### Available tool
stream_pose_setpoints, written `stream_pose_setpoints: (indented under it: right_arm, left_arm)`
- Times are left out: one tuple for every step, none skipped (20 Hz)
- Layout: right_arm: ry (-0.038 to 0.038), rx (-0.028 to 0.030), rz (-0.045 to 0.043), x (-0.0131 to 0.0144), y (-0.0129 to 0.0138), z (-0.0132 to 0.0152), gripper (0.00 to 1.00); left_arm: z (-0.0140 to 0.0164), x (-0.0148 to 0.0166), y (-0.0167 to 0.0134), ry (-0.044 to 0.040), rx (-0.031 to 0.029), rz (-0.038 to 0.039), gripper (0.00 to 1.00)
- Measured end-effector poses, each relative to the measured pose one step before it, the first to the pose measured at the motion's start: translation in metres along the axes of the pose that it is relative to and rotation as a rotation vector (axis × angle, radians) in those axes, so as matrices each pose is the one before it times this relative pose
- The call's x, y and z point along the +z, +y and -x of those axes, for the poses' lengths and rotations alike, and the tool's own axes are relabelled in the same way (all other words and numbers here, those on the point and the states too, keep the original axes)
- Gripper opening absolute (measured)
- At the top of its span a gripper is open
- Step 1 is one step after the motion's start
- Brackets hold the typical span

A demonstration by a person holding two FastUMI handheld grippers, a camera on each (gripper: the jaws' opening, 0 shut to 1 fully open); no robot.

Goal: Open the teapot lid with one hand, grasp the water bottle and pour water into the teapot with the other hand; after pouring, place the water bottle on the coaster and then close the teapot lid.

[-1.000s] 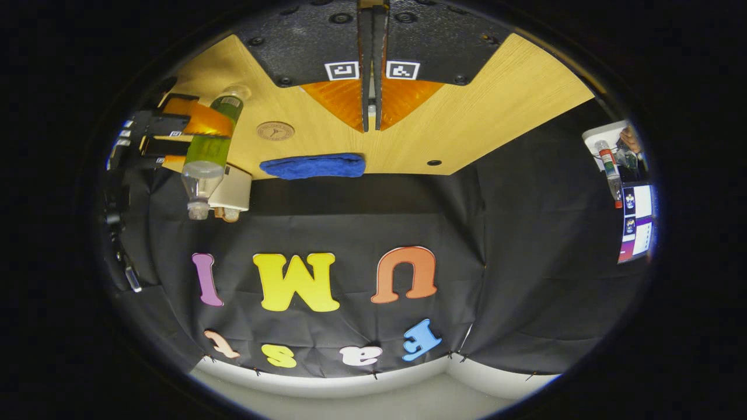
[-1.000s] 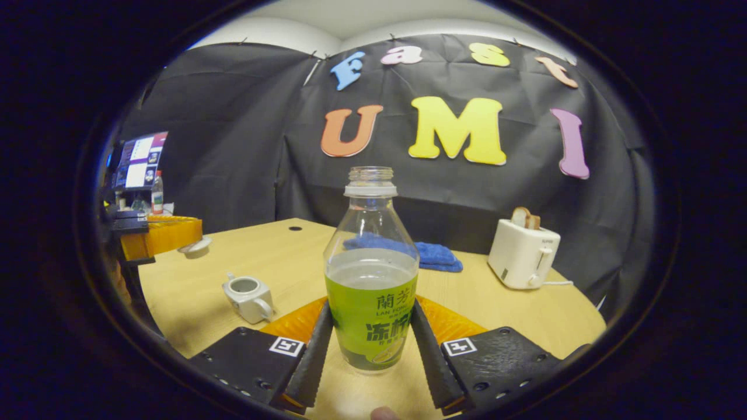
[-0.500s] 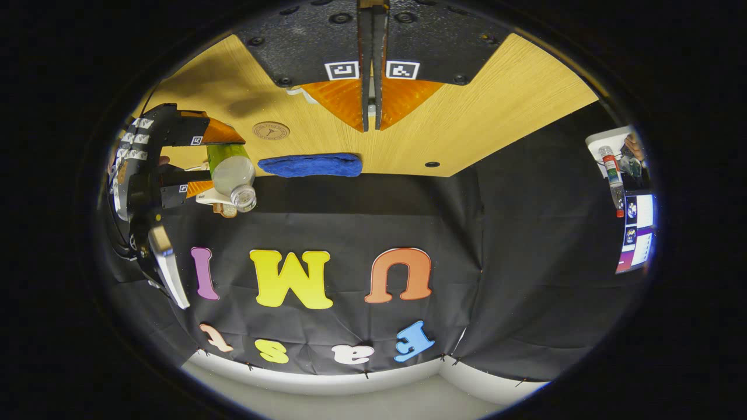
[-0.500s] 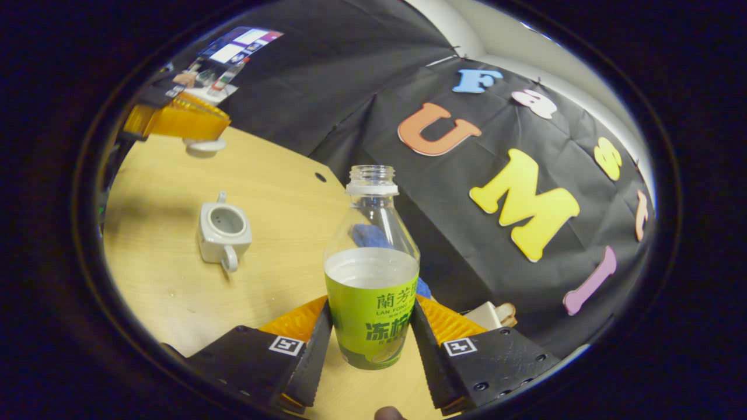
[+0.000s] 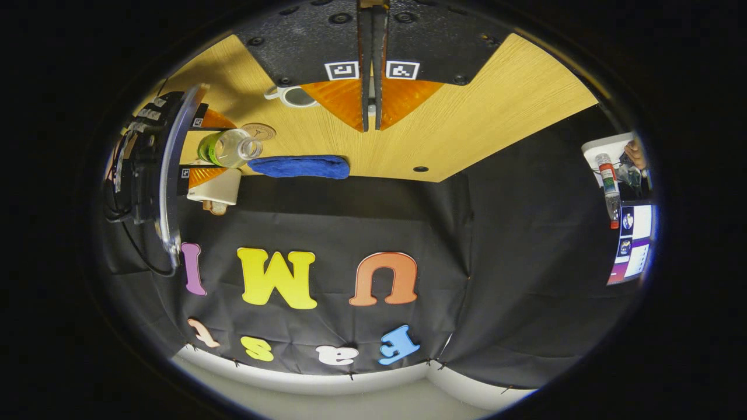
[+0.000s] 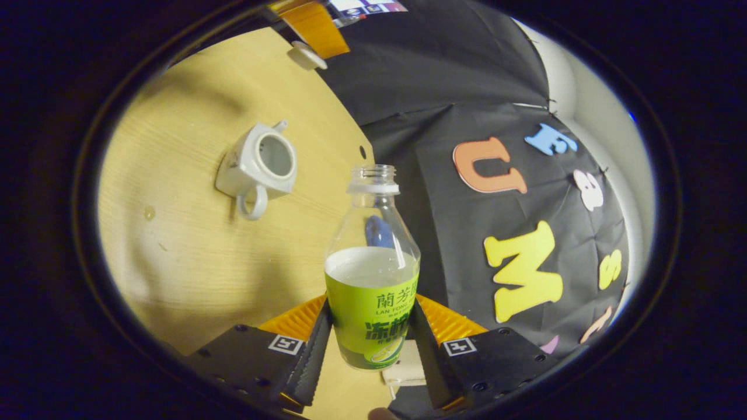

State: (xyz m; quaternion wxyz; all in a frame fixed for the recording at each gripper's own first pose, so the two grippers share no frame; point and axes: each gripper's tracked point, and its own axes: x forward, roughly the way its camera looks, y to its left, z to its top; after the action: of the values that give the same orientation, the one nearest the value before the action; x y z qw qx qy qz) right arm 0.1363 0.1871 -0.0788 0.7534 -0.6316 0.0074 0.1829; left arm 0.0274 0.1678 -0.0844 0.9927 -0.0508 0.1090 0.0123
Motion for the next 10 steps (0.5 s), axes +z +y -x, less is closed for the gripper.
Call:
stream_pose_setpoints:
  right_arm:
    - [-0.00249, -0.00217, 0.0372, 0.00295, -0.00041, -0.00161, 0.67]
    - [-0.01098, -0.00399, 0.02069, 0.00449, -0.00023, -0.00152, 0.69]
    - [-0.00627, -0.00205, 0.02017, 0.00287, 0.00054, -0.00042, 0.69]
    - [-0.00503, -0.01156, 0.02483, 0.00248, -0.00103, -0.00135, 0.69]
    - [-0.00311, -0.01576, 0.0341, 0.00348, -0.00291, 0.00066, 0.69]
    - [-0.00555, -0.01303, 0.03556, 0.00206, -0.00313, -0.0004, 0.67]
    - [-0.00541, -0.00917, 0.03788, 0.00318, -0.00108, -0.00095, 0.69]
    - [-0.00593, -0.00749, 0.03531, 0.00185, -0.00136, -0.00104, 0.69]
    - [-0.00297, -0.00386, 0.02697, 0.00109, -0.00152, 0.00003, 0.69]
    - [0.00025, 0.00174, 0.02088, 0.00108, 0.00143, -0.00112, 0.71]
  left_arm:
    - [-0.00004, -0.0005, 0.00103, 0.00183, 0.00194, 0.00015, 0.03]
    - [-0.00152, 0.0009, 0.00184, 0.00016, 0.00312, 0.00148, 0.03]
    - [0.00028, -0.00055, 0.0016, 0.00184, 0.00079, 0.00054, 0.03]
    - [-0.00036, 0.00014, 0.00043, -0.00166, 0.00053, -0.00193, 0.03]
    - [0.00209, 0.00077, 0.00103, -0.00172, 0.00096, -0.0014, 0.02]
    - [0.00069, 0.00079, 0.00076, -0.0012, 0.00112, -0.00027, 0.03]
    - [0.00106, 0.00069, 0.00099, -0.00281, 0.00081, -0.00031, 0.03]
    - [-0.00079, 0.00126, 0.00047, -0.00144, 0.00117, 0.00126, 0.03]
    - [-0.00042, -0.00034, 0.00085, -0.00143, -0.00129, 0.0022, 0.03]
    - [0.00033, 0.00029, -0.00105, 0.00039, -0.00411, 0.00115, 0.03]
